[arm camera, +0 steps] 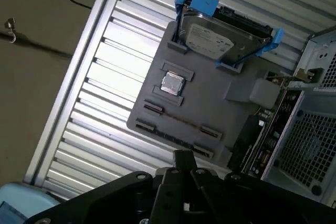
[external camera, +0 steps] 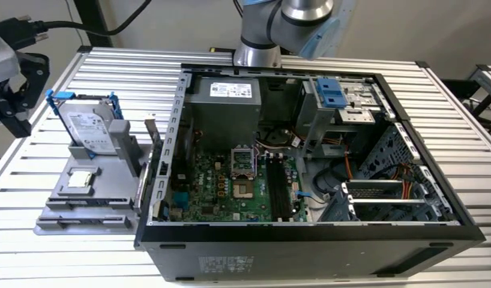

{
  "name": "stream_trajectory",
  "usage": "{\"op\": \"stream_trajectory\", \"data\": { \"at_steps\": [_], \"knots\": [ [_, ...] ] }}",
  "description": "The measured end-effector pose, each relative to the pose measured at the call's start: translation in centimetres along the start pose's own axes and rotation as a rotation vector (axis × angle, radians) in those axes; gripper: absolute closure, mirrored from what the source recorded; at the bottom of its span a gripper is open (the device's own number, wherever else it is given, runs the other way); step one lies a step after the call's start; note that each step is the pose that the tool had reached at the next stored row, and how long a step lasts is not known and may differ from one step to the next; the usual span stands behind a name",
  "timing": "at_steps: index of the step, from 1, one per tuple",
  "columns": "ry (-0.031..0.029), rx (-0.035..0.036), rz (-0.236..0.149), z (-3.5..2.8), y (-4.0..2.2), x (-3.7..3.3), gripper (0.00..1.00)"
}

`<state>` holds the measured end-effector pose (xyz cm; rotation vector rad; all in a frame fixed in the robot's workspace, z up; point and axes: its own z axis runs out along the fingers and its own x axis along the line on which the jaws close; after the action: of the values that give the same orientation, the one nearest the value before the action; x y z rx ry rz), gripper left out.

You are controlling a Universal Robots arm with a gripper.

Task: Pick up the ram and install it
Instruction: 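Pick up the ram and move it above insertion slot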

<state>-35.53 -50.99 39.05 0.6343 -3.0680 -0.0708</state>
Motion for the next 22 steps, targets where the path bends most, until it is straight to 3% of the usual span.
{"op": "stream_trajectory", "data": {
  "at_steps": [9,18,22],
  "knots": [
    [0.0081,0.0034,-0.143,0.00,0.00,0.01,1.00],
    [0.0084,0.0034,-0.152,0.00,0.01,0.01,1.00],
    [0.0064,0.0050,-0.175,0.00,0.01,0.01,1.00]
  ]
}}
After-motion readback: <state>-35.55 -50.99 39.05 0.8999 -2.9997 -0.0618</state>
